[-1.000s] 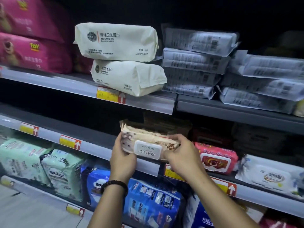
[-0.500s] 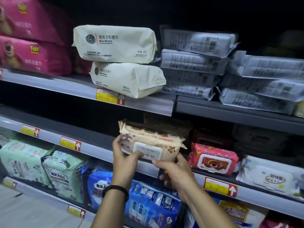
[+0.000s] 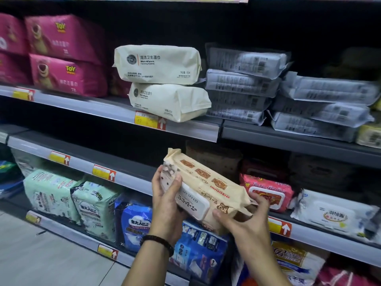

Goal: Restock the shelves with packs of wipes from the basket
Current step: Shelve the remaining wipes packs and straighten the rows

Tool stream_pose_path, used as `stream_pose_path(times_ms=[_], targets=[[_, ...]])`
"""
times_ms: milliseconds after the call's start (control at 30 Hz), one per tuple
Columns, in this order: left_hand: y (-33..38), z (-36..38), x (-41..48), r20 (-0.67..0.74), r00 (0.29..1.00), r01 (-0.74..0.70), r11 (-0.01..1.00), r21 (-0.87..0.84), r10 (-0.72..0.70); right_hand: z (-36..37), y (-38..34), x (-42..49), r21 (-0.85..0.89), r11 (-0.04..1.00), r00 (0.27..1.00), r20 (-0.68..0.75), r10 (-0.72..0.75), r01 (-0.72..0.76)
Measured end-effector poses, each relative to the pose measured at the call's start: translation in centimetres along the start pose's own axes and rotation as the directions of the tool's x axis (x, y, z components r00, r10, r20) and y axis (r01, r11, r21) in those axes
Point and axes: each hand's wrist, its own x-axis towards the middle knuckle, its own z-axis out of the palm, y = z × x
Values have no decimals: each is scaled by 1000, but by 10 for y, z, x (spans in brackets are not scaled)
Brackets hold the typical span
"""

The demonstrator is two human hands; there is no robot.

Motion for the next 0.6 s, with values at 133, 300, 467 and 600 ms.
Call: stream_pose_path(times_ms=[133,300,467,600], targets=[[0,2,-9,46,999,-10,998,60,7,-25,-28,8,-254,966,958,284,34,41],[-12,14,-32,297,953,-42,952,305,-53,-18,-30,13,-424,904,954,290,83,50],[2,4,-34,319,946,-90,904,419,-53,-24,-14,4,-15,990,988,58,143,-142],[9,-15,-32,111,965,147,845,514,-236,-14,-16,4,466,878,987,-54,150,-108]])
